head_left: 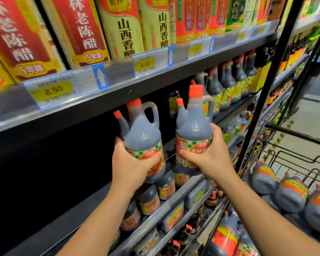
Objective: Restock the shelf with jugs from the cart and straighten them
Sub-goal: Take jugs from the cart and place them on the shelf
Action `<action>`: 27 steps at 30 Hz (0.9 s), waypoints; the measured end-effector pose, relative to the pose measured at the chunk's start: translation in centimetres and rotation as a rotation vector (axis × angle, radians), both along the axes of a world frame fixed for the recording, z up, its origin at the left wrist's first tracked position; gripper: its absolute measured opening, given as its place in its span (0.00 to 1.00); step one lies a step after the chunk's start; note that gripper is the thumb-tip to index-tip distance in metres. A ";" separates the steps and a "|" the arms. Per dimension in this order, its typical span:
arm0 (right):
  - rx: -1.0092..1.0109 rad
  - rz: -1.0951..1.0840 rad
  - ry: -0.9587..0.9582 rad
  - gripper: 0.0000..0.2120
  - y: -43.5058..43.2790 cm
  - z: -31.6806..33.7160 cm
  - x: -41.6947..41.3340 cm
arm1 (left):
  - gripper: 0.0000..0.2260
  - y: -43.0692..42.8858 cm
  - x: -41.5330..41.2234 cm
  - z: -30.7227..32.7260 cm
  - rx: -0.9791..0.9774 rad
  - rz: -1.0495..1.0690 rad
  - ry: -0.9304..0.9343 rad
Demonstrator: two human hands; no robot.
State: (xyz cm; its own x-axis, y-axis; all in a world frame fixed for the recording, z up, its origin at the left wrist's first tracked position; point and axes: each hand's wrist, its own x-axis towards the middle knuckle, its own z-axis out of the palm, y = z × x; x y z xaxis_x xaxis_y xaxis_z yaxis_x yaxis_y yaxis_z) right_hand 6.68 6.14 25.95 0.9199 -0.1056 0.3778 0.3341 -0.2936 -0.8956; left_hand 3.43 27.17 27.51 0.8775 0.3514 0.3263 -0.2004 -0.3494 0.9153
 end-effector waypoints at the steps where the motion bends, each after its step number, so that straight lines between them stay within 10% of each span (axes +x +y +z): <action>1: -0.005 0.007 0.000 0.44 0.3 0.0 0.5 | 0.32 0.3 0.3 0.0 0.002 0.014 0.006; 27: 0.018 0.197 0.066 0.49 8.6 -0.2 10.5 | 0.38 5.5 6.1 -1.5 0.033 0.318 0.083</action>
State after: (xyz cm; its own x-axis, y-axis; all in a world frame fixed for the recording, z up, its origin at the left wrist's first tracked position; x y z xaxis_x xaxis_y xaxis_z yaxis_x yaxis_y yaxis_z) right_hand 17.18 14.77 25.71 0.9459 0.0728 0.3161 0.3244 -0.2118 -0.9219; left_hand 9.57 32.65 26.05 0.7497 0.6021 0.2745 -0.0022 -0.4126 0.9109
